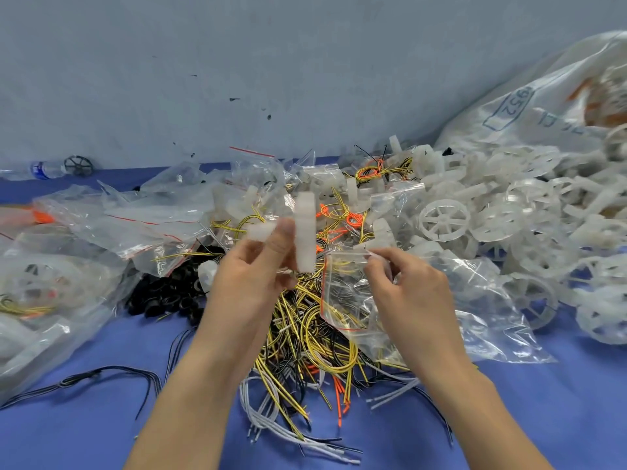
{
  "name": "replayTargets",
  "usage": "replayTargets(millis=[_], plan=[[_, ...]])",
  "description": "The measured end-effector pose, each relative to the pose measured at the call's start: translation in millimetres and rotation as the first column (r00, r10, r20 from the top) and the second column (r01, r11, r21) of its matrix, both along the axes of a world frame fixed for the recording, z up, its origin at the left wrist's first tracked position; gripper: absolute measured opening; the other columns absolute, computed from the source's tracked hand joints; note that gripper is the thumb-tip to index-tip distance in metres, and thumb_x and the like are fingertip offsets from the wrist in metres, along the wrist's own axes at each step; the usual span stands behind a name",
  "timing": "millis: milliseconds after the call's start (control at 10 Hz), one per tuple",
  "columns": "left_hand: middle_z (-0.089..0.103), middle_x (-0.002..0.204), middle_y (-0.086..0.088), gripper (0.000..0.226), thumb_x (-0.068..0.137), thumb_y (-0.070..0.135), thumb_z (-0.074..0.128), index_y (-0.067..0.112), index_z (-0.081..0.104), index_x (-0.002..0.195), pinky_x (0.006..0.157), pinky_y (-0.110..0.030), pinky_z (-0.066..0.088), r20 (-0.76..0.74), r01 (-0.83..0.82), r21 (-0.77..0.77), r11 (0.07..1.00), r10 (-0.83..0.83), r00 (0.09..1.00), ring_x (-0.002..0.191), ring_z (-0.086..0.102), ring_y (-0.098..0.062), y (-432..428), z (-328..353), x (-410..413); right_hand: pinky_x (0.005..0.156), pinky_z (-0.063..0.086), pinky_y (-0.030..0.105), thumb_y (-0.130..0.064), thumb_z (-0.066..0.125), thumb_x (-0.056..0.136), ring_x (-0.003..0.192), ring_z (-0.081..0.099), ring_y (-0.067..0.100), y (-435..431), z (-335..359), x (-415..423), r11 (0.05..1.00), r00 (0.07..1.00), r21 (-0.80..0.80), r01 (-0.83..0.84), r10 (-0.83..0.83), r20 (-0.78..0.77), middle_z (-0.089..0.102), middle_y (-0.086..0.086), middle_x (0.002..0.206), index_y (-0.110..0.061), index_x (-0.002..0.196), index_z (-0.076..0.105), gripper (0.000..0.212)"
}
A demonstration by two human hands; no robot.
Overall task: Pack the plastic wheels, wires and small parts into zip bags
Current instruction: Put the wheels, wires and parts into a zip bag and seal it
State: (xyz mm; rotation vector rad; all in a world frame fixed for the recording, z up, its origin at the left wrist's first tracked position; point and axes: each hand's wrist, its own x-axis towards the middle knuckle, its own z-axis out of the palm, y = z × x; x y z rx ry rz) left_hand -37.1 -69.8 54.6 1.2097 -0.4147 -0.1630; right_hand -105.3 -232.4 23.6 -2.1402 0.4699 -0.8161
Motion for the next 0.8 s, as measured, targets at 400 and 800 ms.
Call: replayTargets(millis=[400, 800], plan=[[0.064, 0.078, 0.022, 0.025, 0.096, 0.026, 0.056, 0.034, 0.062, 0.12, 0.064, -0.011, 0.044, 0.346, -0.061, 0.663, 0.746, -0.232, 0.909, 0.069, 0.061, 0.005, -21, -28, -18, 0.062, 0.038, 0.029, -0.039, 0.051, 0.096, 0.068, 0.052, 0.012, 12, 15, -9, 0.986, 0.995, -0.16, 0.044, -0.029, 0.093, 0.045, -0.011, 0.078, -0.037, 0.109, 0.073, 0.026], [0.055, 0.101, 0.019, 0.025, 0.099, -0.001, 0.045, 0.01, 0.054, 0.119, 0.072, 0.009, 0.033, -0.268, 0.351, 0.221, 0.91, -0.29, 0.919, 0.075, 0.037, 0.028, -64, -29, -8, 0.054, 0.042, 0.03, -0.045, 0.04, 0.092, 0.064, 0.059, 0.022, 24, 22, -23, 0.939, 0.992, -0.337, 0.071, -0.029, 0.126, 0.057, -0.009, 0.081, -0.034, 0.109, 0.072, 0.038]])
